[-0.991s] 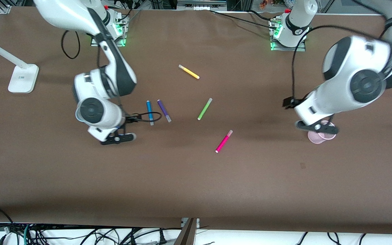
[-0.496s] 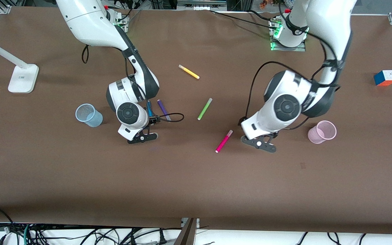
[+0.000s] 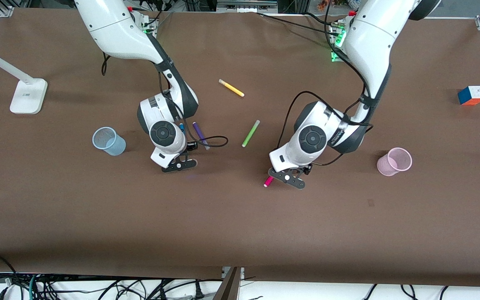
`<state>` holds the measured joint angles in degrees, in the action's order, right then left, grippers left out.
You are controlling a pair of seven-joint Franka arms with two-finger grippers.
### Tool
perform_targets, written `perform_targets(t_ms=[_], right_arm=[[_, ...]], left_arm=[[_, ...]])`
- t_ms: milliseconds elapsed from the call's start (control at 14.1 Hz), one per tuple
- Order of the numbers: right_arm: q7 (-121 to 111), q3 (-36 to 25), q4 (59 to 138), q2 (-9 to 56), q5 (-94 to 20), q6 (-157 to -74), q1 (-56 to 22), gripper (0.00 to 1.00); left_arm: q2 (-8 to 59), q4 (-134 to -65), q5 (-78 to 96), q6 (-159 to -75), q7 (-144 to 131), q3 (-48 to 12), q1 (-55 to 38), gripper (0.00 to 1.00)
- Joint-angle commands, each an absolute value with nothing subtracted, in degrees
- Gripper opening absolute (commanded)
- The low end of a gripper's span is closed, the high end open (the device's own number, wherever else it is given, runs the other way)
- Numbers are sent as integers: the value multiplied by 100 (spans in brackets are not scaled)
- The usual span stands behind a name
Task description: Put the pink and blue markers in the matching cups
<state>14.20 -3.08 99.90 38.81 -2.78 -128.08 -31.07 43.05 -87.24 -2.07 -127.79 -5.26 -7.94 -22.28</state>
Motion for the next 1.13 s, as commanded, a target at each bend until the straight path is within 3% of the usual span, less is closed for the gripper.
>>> perform_targets(t_ms=[0, 142, 283, 354, 566, 708, 850, 991, 1062], right_arm=[[1485, -316, 10099, 3823, -360, -12911, -3129, 24], [1477, -308, 10090, 3823, -352, -12911, -3129, 0], [1459, -308, 10064, 3806, -352, -12894, -3138, 0], [1381, -308, 10037, 3771, -343, -12876, -3138, 0], [680, -378, 9967, 3385, -343, -12762, -3059, 0], [-23, -431, 9854, 3078, -360, -12194, -2796, 0], [-778, -439, 9739, 2761, -360, -11552, -2603, 0], [-1726, -439, 9738, 2471, -360, -11077, -2287, 0], [-2323, -439, 9738, 2357, -369, -10892, -2129, 0]], left_arm=[[4508, -8675, -360, -12998, -501, -729, -2382, 100], [4614, -8675, -360, -13122, -527, -721, -2495, 100], [4667, -8684, -369, -13183, -527, -703, -2566, 100], [4684, -8684, -369, -13184, -501, -694, -2566, 93], [4676, -8684, -623, -13184, -475, -694, -2566, 48], [4676, -8684, -633, -13175, -466, -694, -2593, 27], [4676, -8684, -633, -13166, -466, -694, -2593, 20], [4667, -8684, -633, -13140, -466, -686, -2593, 1], [4615, -8684, -633, -13070, -466, -686, -2584, 0]])
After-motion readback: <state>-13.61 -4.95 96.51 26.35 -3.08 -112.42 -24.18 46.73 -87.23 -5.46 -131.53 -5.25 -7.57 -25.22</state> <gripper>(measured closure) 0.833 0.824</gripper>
